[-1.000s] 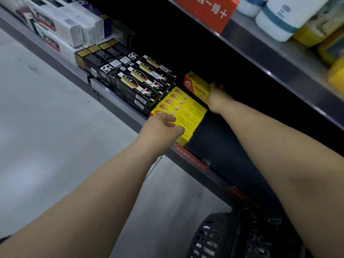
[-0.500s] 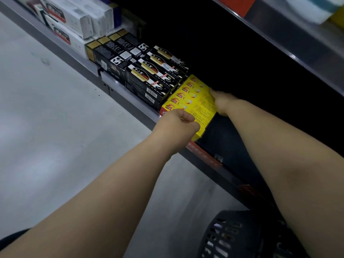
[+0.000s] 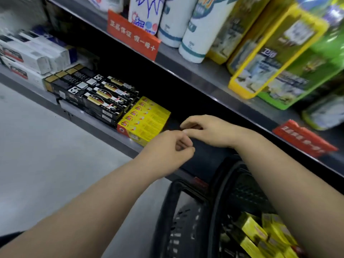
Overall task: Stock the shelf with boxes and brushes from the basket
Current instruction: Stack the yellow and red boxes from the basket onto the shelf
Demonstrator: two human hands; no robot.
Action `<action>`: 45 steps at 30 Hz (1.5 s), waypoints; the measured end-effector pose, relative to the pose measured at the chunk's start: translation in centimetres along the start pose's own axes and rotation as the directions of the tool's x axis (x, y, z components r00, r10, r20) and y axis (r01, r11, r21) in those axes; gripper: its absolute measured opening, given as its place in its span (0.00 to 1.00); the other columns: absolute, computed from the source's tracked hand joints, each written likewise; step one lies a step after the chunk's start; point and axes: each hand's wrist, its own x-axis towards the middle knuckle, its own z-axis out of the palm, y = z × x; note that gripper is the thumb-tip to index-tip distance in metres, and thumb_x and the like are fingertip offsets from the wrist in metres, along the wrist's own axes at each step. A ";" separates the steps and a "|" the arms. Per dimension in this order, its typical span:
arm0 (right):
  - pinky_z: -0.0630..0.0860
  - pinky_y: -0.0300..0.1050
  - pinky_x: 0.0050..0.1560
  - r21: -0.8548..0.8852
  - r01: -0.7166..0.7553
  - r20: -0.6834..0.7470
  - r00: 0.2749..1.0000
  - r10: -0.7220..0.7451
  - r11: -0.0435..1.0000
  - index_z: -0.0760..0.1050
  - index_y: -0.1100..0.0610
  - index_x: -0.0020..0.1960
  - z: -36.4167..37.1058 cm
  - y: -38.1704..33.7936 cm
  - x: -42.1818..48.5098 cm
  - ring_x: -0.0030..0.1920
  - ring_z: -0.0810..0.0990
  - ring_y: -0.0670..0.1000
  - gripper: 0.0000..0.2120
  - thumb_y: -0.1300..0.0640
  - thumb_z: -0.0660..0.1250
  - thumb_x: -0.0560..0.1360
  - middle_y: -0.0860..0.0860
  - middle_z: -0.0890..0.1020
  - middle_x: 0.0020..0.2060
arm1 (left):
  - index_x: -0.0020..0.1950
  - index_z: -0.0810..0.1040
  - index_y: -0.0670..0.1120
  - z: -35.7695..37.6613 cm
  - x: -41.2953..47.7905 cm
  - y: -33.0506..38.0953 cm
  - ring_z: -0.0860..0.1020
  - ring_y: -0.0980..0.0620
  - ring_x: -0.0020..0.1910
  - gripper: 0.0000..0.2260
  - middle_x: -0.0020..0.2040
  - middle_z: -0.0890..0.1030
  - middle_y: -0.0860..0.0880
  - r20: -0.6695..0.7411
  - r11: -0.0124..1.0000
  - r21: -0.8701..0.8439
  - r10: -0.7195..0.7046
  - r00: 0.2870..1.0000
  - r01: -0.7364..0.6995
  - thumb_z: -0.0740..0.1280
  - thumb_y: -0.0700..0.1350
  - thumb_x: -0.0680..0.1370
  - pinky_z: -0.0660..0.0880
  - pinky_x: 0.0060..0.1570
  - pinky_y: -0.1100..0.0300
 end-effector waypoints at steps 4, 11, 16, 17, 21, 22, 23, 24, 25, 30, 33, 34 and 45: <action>0.71 0.37 0.59 0.117 -0.060 -0.146 0.986 0.077 0.991 0.76 0.51 0.58 0.4 2.5 -9.6 0.55 0.76 0.42 0.12 0.50 0.65 0.76 0.45 0.78 0.55 | 0.53 0.79 0.53 2.8 -2.3 2.2 0.76 0.62 0.51 0.08 0.50 0.80 0.57 0.144 0.957 0.228 0.151 0.978 -0.181 0.67 0.52 0.75 0.72 0.51 0.68; 0.72 0.29 0.47 0.431 -0.195 -0.188 0.935 0.300 0.881 0.76 0.43 0.49 6.9 8.1 -22.5 0.48 0.77 0.37 0.07 0.56 0.67 0.76 0.45 0.80 0.48 | 0.56 0.76 0.57 8.4 -5.9 3.9 0.69 0.65 0.51 0.09 0.47 0.74 0.63 0.391 0.794 0.355 0.354 0.850 -0.494 0.64 0.54 0.77 0.65 0.48 0.72; 0.72 0.42 0.57 0.364 -0.455 -0.062 0.859 0.509 0.813 0.74 0.46 0.55 13.3 14.2 -28.5 0.57 0.76 0.47 0.09 0.55 0.67 0.76 0.46 0.76 0.56 | 0.61 0.73 0.58 11.6 -7.5 3.8 0.69 0.63 0.56 0.11 0.56 0.75 0.61 0.570 0.712 0.406 0.293 0.768 -0.573 0.59 0.55 0.79 0.67 0.52 0.68; 0.70 0.41 0.60 0.349 -0.498 -0.079 0.828 0.554 0.794 0.73 0.47 0.59 14.2 15.4 -29.2 0.60 0.74 0.49 0.14 0.56 0.68 0.75 0.47 0.74 0.60 | 0.61 0.73 0.58 12.2 -7.9 3.8 0.69 0.62 0.58 0.12 0.57 0.75 0.60 0.594 0.682 0.424 0.288 0.751 -0.597 0.59 0.55 0.79 0.68 0.54 0.66; 0.69 0.45 0.63 0.326 -0.632 -0.107 0.715 0.691 0.704 0.64 0.52 0.70 16.4 18.7 -30.6 0.66 0.70 0.54 0.28 0.59 0.70 0.73 0.53 0.69 0.66 | 0.62 0.73 0.55 14.6 -9.3 4.1 0.70 0.56 0.61 0.13 0.60 0.75 0.58 0.669 0.615 0.464 0.228 0.707 -0.638 0.59 0.54 0.79 0.68 0.61 0.56; 0.69 0.45 0.63 0.322 -0.644 -0.060 0.718 0.693 0.694 0.62 0.52 0.72 16.7 19.2 -30.7 0.66 0.70 0.54 0.31 0.58 0.71 0.73 0.53 0.69 0.67 | 0.62 0.73 0.55 15.0 -9.4 4.2 0.70 0.56 0.61 0.13 0.60 0.75 0.58 0.678 0.605 0.473 0.214 0.704 -0.640 0.59 0.54 0.79 0.67 0.62 0.54; 0.69 0.44 0.62 0.327 -0.655 0.003 0.721 0.693 0.681 0.61 0.52 0.73 17.1 19.4 -30.7 0.67 0.70 0.54 0.32 0.57 0.71 0.73 0.53 0.68 0.69 | 0.62 0.73 0.55 15.3 -9.5 4.2 0.70 0.56 0.61 0.13 0.60 0.75 0.58 0.682 0.603 0.479 0.202 0.703 -0.638 0.59 0.54 0.79 0.67 0.62 0.53; 0.70 0.44 0.62 0.326 -0.665 0.056 0.723 0.688 0.672 0.59 0.51 0.74 17.5 19.6 -30.7 0.67 0.70 0.54 0.34 0.56 0.71 0.72 0.53 0.67 0.70 | 0.62 0.73 0.56 15.6 -9.6 4.2 0.70 0.57 0.60 0.12 0.59 0.75 0.59 0.682 0.610 0.480 0.193 0.706 -0.630 0.59 0.54 0.79 0.67 0.61 0.52; 0.70 0.45 0.62 0.314 -0.670 0.079 0.724 0.685 0.672 0.57 0.50 0.74 17.9 19.6 -30.8 0.67 0.70 0.54 0.36 0.54 0.71 0.72 0.53 0.66 0.71 | 0.61 0.73 0.56 15.8 -9.6 4.1 0.70 0.58 0.60 0.12 0.59 0.75 0.59 0.678 0.621 0.475 0.193 0.709 -0.623 0.59 0.54 0.79 0.67 0.61 0.53; 0.71 0.48 0.62 0.250 -0.763 0.120 0.635 0.763 0.596 0.58 0.53 0.71 18.7 20.5 -32.2 0.66 0.70 0.55 0.43 0.44 0.76 0.65 0.52 0.66 0.69 | 0.60 0.74 0.57 16.3 -9.1 3.5 0.70 0.62 0.55 0.11 0.56 0.76 0.61 0.689 0.673 0.447 0.160 0.707 -0.589 0.60 0.54 0.79 0.66 0.53 0.64; 0.72 0.42 0.56 0.171 -0.774 0.256 0.632 0.731 0.609 0.69 0.52 0.66 18.0 20.7 -33.1 0.60 0.73 0.50 0.34 0.42 0.75 0.65 0.50 0.73 0.64 | 0.59 0.74 0.58 16.4 -9.1 3.4 0.72 0.64 0.51 0.10 0.53 0.76 0.63 0.691 0.703 0.449 0.119 0.713 -0.552 0.61 0.54 0.78 0.67 0.51 0.66; 0.72 0.42 0.56 0.151 -0.762 0.248 0.646 0.722 0.630 0.71 0.52 0.65 17.9 20.6 -33.2 0.60 0.74 0.50 0.31 0.42 0.74 0.67 0.50 0.74 0.63 | 0.59 0.75 0.58 16.4 -9.0 3.4 0.73 0.64 0.50 0.10 0.52 0.76 0.64 0.691 0.715 0.447 0.107 0.715 -0.538 0.61 0.54 0.78 0.69 0.52 0.66; 0.75 0.48 0.55 -0.038 -0.625 -0.148 0.775 0.614 0.779 0.67 0.48 0.70 12.8 13.8 -35.0 0.58 0.78 0.54 0.23 0.42 0.61 0.77 0.52 0.80 0.58 | 0.59 0.72 0.58 17.0 -9.5 3.3 0.74 0.66 0.53 0.12 0.50 0.76 0.64 0.664 0.869 0.368 0.005 0.748 -0.332 0.66 0.52 0.76 0.72 0.57 0.63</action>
